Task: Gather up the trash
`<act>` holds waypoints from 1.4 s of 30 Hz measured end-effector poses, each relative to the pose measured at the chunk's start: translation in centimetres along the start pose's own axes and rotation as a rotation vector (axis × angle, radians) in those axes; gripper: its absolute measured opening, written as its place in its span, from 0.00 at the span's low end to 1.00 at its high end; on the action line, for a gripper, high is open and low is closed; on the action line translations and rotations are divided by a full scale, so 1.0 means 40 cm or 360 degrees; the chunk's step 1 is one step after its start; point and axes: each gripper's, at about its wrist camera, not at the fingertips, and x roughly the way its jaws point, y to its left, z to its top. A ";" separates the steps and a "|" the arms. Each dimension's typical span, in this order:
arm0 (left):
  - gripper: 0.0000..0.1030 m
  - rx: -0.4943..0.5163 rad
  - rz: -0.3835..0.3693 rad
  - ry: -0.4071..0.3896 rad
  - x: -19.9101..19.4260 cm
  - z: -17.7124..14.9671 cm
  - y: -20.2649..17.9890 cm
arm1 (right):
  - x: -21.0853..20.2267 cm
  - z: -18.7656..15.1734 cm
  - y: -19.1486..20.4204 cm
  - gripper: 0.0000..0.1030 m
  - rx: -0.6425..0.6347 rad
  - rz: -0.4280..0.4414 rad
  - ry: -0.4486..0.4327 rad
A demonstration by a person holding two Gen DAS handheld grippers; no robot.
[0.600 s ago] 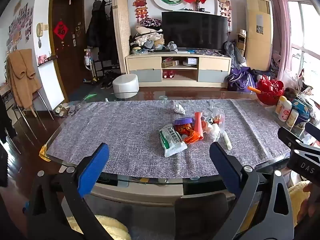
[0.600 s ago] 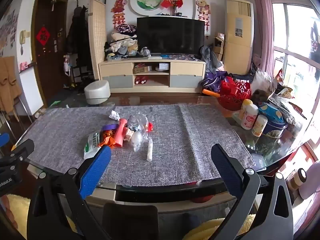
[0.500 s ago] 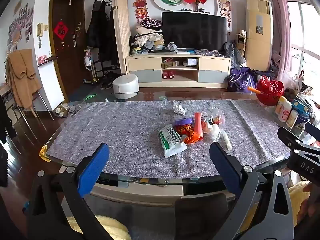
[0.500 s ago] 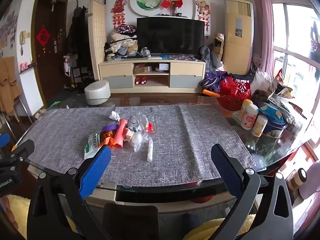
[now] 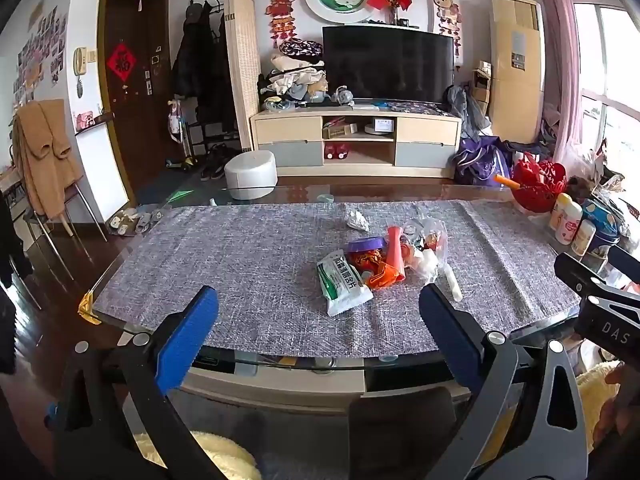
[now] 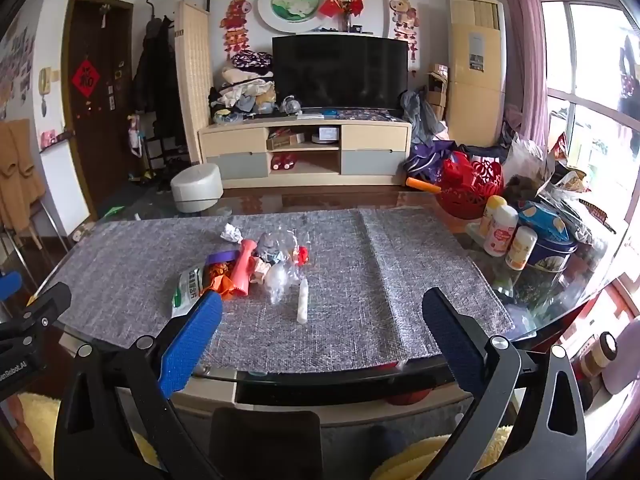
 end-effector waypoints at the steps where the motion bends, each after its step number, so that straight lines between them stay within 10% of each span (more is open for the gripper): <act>1: 0.92 -0.0003 -0.0002 -0.0001 0.000 -0.001 -0.001 | 0.000 0.001 -0.003 0.98 0.0006 0.0004 0.0001; 42: 0.92 0.0003 -0.0005 -0.0010 -0.006 0.009 0.002 | -0.005 0.002 -0.007 0.98 0.0057 0.0041 -0.0012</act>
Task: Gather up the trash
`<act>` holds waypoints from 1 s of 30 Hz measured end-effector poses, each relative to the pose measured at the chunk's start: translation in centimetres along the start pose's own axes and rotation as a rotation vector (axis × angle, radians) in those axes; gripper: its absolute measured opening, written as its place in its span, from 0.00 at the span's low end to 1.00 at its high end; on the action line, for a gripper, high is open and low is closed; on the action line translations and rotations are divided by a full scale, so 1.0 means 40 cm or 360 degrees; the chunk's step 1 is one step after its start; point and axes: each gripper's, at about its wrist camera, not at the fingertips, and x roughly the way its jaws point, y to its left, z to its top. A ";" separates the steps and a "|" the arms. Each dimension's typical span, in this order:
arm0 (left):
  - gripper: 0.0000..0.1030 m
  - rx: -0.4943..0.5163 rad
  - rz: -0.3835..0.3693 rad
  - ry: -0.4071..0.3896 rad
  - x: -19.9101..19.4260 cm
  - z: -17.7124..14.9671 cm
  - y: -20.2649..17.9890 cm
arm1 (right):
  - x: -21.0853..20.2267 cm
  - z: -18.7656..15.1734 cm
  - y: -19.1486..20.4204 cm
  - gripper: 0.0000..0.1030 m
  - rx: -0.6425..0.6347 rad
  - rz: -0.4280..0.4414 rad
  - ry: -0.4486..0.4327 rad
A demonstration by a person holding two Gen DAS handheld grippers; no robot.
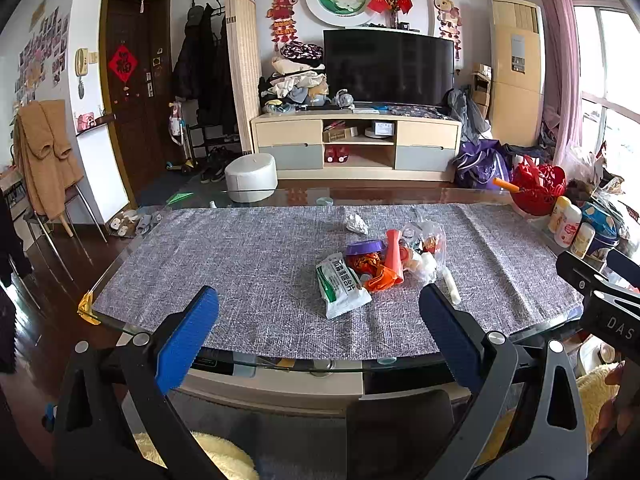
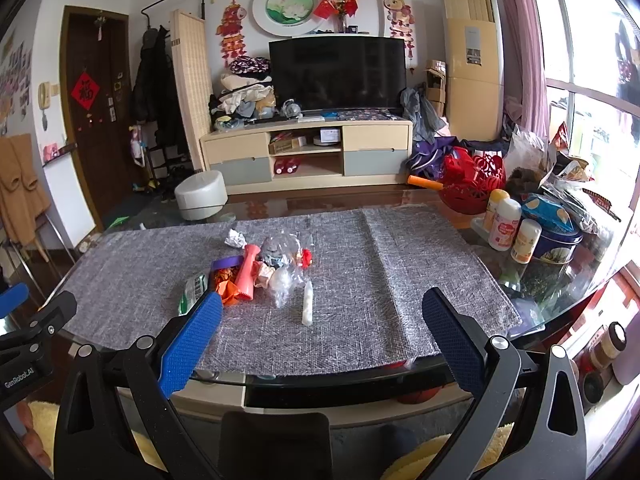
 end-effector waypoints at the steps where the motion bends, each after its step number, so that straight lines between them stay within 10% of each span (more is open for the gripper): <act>1: 0.92 0.0000 -0.0001 -0.0001 -0.001 0.000 -0.001 | 0.000 0.000 0.000 0.98 -0.0001 0.0000 0.0000; 30: 0.92 -0.0009 0.0060 0.0047 0.038 0.017 0.026 | 0.010 0.003 -0.027 0.98 0.0016 0.0007 -0.0044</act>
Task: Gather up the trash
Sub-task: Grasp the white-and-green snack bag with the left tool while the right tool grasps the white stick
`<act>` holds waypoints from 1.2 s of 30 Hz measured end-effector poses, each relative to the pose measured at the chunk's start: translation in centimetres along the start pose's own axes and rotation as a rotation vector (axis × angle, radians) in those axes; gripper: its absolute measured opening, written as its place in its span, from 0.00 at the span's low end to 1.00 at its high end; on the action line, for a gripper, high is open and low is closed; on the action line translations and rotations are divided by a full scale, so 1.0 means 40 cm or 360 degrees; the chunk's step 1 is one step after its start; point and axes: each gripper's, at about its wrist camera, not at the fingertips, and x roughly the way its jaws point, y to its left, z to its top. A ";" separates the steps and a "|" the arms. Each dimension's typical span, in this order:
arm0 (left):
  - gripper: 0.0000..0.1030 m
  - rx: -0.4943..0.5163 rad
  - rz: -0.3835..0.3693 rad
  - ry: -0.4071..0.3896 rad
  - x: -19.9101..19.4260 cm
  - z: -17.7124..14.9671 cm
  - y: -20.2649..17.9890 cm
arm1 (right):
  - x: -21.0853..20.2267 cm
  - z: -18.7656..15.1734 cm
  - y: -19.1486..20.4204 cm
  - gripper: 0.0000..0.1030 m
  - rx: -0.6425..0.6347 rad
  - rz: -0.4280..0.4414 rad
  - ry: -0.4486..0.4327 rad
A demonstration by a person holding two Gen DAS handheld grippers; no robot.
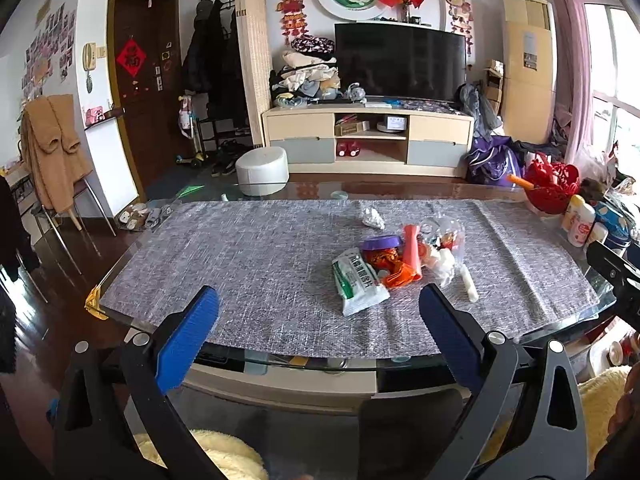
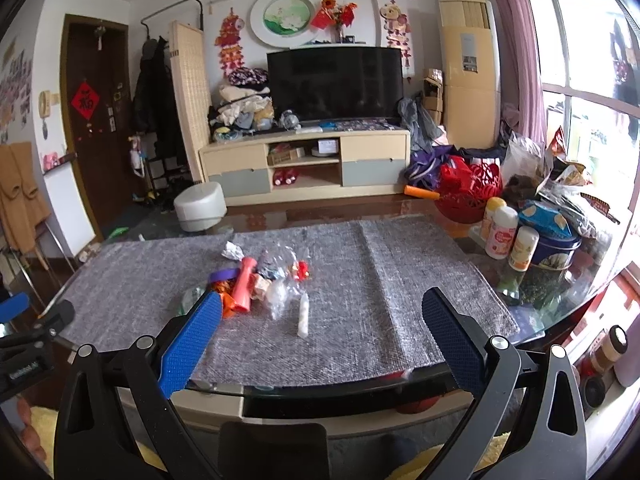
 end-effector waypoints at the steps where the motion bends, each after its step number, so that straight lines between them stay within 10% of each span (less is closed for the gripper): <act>1: 0.92 0.0005 0.0008 0.0005 0.007 -0.004 0.001 | 0.010 -0.003 -0.002 0.98 -0.0002 0.0012 0.0013; 18: 0.92 0.0085 0.0019 0.0273 0.258 -0.058 -0.011 | 0.276 -0.095 0.004 0.95 -0.0067 0.0041 0.0320; 24: 0.92 0.0064 -0.0049 0.0384 0.371 -0.062 -0.028 | 0.378 -0.108 0.004 0.66 -0.0052 0.0136 0.0447; 36: 0.84 0.0057 -0.0204 0.0634 0.564 -0.094 -0.102 | 0.530 -0.141 0.024 0.61 0.0014 0.0236 0.0618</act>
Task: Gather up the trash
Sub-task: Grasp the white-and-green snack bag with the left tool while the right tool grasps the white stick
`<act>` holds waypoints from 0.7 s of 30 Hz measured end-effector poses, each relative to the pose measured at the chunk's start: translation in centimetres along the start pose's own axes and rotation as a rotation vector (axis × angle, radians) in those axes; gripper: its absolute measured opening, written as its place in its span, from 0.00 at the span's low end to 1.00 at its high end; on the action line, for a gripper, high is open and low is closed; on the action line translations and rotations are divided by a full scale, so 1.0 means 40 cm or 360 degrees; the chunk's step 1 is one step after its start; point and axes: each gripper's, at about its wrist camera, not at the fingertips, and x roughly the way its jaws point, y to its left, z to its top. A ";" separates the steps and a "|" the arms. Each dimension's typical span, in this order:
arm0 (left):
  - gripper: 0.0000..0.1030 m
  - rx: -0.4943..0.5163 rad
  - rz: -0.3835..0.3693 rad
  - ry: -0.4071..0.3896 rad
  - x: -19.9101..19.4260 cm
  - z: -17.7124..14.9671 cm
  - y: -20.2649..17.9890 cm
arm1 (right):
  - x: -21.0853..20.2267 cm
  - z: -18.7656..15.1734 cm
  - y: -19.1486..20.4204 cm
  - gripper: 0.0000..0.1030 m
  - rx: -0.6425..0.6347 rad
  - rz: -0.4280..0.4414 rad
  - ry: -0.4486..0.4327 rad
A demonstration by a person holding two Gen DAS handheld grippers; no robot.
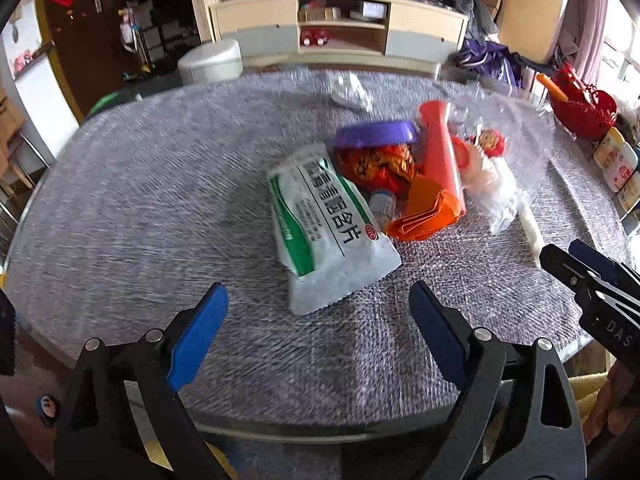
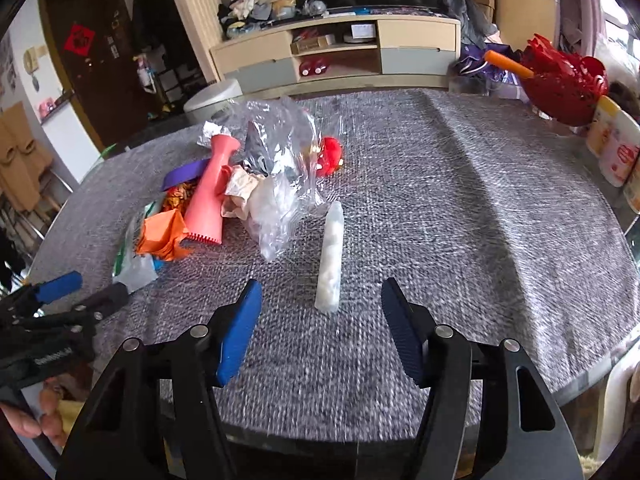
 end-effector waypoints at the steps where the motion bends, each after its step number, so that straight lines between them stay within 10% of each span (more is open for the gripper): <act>1: 0.84 -0.0010 -0.0011 0.0012 0.009 0.003 0.000 | 0.006 0.001 0.000 0.61 0.0001 0.0002 0.0011; 11: 0.84 -0.0061 -0.0001 0.0049 0.076 0.043 0.002 | 0.046 -0.009 0.010 0.60 -0.0040 -0.0025 0.0045; 21: 0.65 -0.0083 -0.0032 0.0030 0.080 0.042 0.042 | 0.050 0.002 0.011 0.27 -0.0061 -0.0068 0.0037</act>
